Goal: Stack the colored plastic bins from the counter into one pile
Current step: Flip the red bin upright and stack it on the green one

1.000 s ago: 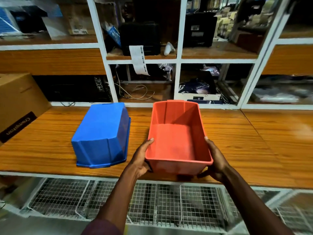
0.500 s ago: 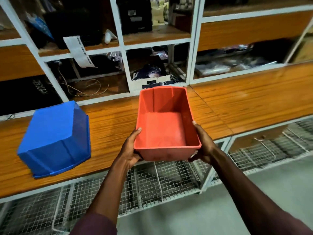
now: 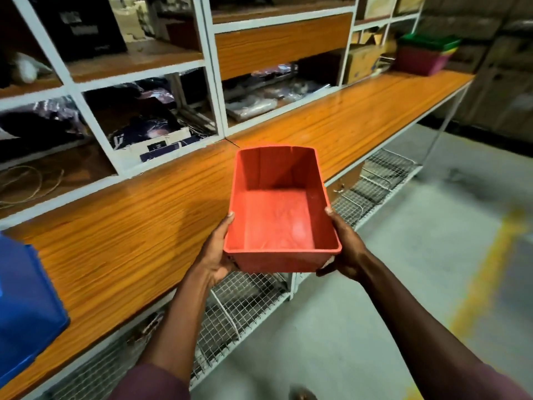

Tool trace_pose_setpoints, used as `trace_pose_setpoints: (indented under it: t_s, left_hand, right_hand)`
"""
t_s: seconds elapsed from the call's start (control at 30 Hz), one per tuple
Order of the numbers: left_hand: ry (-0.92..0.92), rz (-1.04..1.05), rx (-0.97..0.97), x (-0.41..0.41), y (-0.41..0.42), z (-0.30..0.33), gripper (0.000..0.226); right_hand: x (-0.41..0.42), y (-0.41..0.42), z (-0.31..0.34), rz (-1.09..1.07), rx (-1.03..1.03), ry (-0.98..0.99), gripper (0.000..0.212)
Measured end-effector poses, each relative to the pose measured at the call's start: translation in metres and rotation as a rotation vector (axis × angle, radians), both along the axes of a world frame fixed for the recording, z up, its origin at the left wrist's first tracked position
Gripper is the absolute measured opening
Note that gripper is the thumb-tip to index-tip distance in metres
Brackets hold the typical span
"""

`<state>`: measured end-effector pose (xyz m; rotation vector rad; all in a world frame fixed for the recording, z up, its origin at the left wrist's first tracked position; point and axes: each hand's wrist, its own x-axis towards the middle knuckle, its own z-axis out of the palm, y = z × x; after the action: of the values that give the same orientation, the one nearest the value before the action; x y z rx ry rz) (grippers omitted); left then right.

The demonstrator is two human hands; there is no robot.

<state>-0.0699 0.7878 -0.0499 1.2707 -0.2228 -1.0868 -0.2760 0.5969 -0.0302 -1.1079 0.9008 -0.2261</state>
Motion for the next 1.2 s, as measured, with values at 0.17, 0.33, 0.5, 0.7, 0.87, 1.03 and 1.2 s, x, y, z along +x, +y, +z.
trace_pose_setpoints:
  t_s: [0.17, 0.33, 0.5, 0.7, 0.87, 1.03, 1.2]
  left_hand:
    - [-0.001, -0.154, 0.040, -0.026, -0.041, -0.003, 0.070]
    - [-0.019, -0.312, -0.003, -0.058, -0.095, -0.002, 0.067]
    - [-0.028, -0.434, -0.004, -0.088, -0.162, -0.003, 0.066]
    - [-0.007, -0.476, 0.007, -0.127, -0.253, -0.003, 0.066]
    - [-0.012, -0.564, -0.011, -0.157, -0.328, -0.005, 0.062]
    - [-0.024, -0.604, 0.013, -0.179, -0.396, -0.008, 0.064]
    - [0.010, -0.616, 0.021, -0.185, -0.475, -0.017, 0.073]
  right_hand:
    - [-0.052, -0.016, -0.007, -0.173, 0.014, 0.016, 0.056]
    - [-0.097, -0.040, -0.013, -0.317, 0.009, 0.024, 0.055]
    - [-0.139, -0.081, -0.020, -0.417, 0.003, 0.016, 0.053]
    - [-0.186, -0.146, -0.023, -0.524, 0.002, 0.016, 0.057]
    - [-0.222, -0.198, -0.020, -0.596, 0.020, 0.002, 0.056]
    - [-0.246, -0.250, -0.022, -0.651, 0.030, -0.010, 0.057]
    - [-0.256, -0.311, -0.029, -0.715, 0.052, -0.005, 0.050]
